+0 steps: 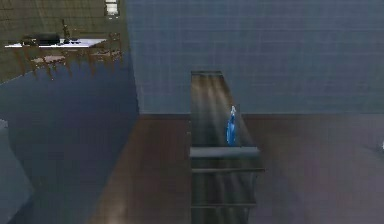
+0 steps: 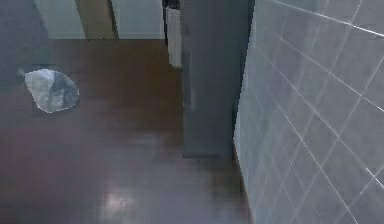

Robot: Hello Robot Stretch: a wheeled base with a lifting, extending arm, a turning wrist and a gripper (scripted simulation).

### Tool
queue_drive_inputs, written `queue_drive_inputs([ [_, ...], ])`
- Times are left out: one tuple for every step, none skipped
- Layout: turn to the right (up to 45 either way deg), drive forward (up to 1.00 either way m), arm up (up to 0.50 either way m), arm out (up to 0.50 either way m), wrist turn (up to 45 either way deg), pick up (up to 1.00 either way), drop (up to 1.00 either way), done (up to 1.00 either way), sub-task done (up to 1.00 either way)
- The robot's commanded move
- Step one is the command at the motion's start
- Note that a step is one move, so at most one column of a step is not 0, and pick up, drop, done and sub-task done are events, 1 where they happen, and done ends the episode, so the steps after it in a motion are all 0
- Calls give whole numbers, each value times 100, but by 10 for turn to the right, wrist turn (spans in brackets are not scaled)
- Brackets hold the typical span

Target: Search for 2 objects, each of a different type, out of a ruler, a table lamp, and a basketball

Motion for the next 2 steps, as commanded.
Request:
queue_drive_inputs([
  [-420,0,0,0,0,0,0,0,0],
  [0,100,0,0,0,0,0,0,0],
])
